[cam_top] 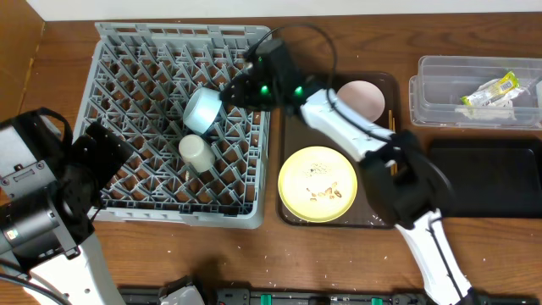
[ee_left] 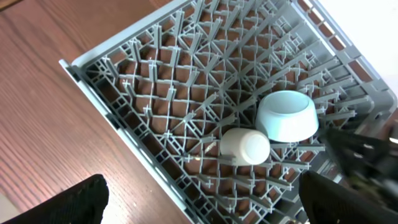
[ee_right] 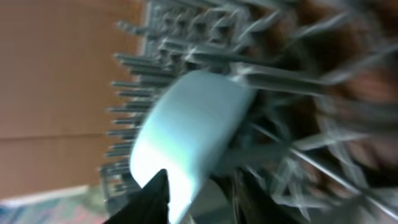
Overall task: Sort waste into correct bins and load items into the dishwasher
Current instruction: 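Release the bowl and move the right gripper to the pink bowl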
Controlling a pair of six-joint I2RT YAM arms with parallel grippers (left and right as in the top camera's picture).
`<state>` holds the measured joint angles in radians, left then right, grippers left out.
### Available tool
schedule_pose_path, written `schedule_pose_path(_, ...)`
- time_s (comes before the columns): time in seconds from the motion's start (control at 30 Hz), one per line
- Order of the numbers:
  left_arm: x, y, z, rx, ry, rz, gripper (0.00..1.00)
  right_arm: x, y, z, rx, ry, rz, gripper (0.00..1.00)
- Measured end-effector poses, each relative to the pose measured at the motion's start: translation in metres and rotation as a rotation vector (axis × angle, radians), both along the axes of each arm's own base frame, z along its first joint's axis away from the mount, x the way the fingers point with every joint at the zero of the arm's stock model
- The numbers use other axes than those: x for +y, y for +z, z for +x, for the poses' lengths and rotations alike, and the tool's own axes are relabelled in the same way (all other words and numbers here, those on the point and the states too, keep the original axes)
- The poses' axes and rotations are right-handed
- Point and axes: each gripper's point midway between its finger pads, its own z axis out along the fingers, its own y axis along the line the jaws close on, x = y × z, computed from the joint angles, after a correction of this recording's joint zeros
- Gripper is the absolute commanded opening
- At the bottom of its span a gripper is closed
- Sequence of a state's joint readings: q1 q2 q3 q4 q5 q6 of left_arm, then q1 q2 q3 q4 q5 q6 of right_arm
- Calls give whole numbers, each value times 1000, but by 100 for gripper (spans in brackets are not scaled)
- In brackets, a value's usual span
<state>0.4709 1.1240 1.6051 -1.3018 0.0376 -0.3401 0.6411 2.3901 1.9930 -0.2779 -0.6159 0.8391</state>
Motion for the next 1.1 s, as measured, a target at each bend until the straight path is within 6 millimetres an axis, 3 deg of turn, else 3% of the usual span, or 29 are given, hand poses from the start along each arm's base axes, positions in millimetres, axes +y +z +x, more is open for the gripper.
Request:
schedule_pose_path(0.1, 0, 0, 0, -1, 0, 0, 99, -27, 35, 3, -60, -32, -63, 45)
schedule_pose_path(0.2, 0, 0, 0, -1, 0, 0, 99, -58, 102, 8, -192, -72, -75, 54)
schedule_pose_path(0.23, 0, 0, 0, -1, 0, 0, 98, -65, 124, 7, -237, -79, -70, 68)
schedule_pose_path(0.27, 0, 0, 0, -1, 0, 0, 99, -77, 148, 8, -284, -104, -76, 98)
schedule_pose_path(0.37, 0, 0, 0, -1, 0, 0, 99, -107, 183, 1, -362, -173, -158, 99)
schedule_pose_path(0.43, 0, 0, 0, -1, 0, 0, 99, -129, 186, 0, -371, -244, -252, 99)
schedule_pose_path(0.5, 0, 0, 0, -1, 0, 0, 98, -148, 173, 2, -348, -304, -358, 99)
schedule_pose_path(0.67, 0, 0, 0, -1, 0, 0, 98, -198, 106, 17, -256, -420, -654, 98)
schedule_pose_path(0.97, 0, 0, 0, -1, 0, 0, 99, -257, 2, 42, -113, -479, -932, 57)
schedule_pose_path(1.1, 0, 0, 0, -1, 0, 0, 99, -267, -33, 47, -43, -456, -951, 52)
